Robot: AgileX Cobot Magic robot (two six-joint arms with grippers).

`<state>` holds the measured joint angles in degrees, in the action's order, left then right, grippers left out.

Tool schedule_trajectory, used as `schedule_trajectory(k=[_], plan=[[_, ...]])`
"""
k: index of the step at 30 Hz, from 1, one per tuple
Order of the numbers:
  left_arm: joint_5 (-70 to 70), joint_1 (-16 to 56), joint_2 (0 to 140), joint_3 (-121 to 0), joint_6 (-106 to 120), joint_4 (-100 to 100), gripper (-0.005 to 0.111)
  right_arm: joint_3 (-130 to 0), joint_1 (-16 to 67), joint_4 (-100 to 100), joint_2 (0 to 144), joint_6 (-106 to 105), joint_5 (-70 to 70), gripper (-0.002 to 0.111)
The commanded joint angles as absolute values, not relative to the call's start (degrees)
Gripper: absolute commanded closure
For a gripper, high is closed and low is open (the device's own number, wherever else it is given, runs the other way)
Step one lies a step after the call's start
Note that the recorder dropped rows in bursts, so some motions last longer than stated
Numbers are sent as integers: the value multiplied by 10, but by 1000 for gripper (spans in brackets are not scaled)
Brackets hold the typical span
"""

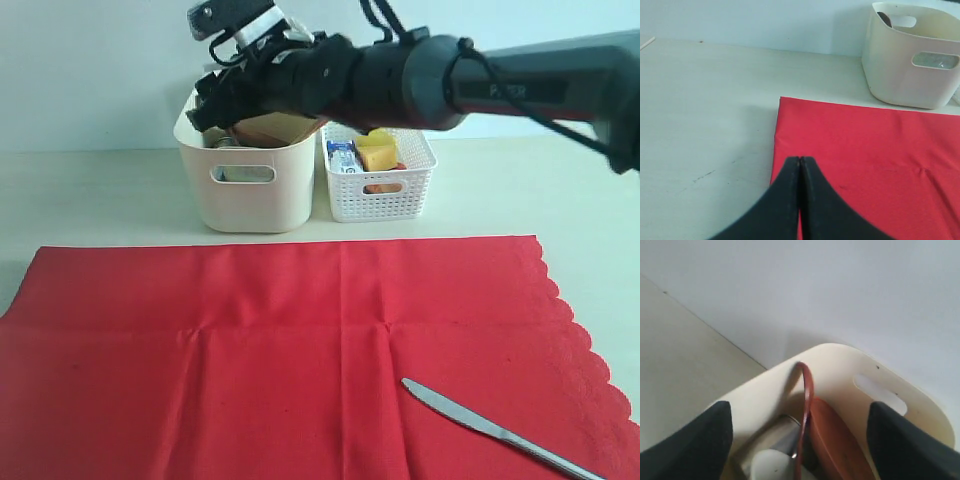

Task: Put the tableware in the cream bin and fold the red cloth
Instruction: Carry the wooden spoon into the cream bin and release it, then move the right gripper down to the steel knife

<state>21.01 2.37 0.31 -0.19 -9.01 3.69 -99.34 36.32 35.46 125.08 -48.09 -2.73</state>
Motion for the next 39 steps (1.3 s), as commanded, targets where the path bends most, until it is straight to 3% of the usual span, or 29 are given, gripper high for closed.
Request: schedule_trajectory(k=[1,5,13,19,25,39], plan=[[204,23,0,0,-90,37,107,-997,361,359,1189,-484,99,41],[204,23,0,0,-90,37,107,-997,361,326,1139,-421,205,46],[204,23,0,0,-90,37,107,-997,361,65,1060,-163,430,52],[204,23,0,0,-90,37,107,-992,361,47,1039,-139,574,53],[204,23,0,0,-90,37,107,-922,361,40,1019,-116,632,53],[204,23,0,0,-90,37,107,-618,361,25,870,-101,627,53]])
